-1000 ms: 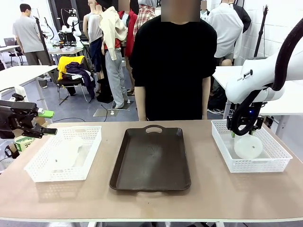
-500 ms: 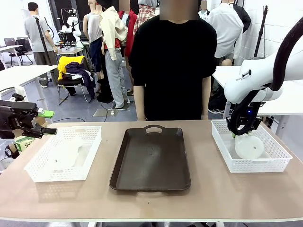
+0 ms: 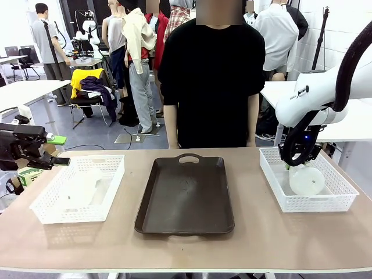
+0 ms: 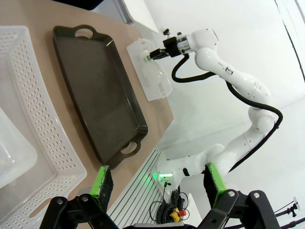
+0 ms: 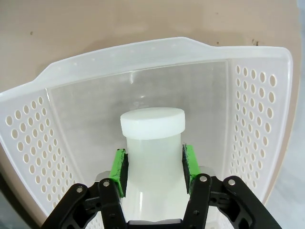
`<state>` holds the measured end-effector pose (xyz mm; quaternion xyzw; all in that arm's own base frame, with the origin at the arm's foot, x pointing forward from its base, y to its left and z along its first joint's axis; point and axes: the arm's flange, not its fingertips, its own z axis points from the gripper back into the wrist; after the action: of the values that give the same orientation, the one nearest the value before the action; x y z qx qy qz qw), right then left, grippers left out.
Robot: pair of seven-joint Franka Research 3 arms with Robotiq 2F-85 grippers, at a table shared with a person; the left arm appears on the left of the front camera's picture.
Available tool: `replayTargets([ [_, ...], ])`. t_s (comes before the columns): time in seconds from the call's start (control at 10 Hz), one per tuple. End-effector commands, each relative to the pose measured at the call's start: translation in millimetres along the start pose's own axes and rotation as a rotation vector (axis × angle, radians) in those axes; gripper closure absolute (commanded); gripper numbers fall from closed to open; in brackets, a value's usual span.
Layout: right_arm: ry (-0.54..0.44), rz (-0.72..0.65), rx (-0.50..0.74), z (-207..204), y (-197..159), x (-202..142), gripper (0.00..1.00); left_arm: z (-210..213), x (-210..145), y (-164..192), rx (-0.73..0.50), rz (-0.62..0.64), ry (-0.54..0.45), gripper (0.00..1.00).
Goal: Prepare the laboratory tools.
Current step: While moving the picked Big flask to the Handle tray indicated by the person, stop as directed by the person.
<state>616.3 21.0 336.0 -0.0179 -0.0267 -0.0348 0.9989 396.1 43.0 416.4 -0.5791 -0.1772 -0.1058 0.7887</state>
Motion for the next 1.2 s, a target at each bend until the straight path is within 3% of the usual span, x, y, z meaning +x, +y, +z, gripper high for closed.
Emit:
replayTargets([
  [0.0,0.0,0.002,0.001,0,1,0,1.0,1,1,-1,-0.023,-0.007,-0.018,0.0],
  [0.6,0.0,0.0,0.0,0,0,0,1.0,1,1,-1,-0.023,-0.007,-0.018,0.0],
  [1.1,0.012,0.011,-0.047,64,-27,-13,1.0,1,1,-1,-0.023,-0.007,-0.018,0.0],
])
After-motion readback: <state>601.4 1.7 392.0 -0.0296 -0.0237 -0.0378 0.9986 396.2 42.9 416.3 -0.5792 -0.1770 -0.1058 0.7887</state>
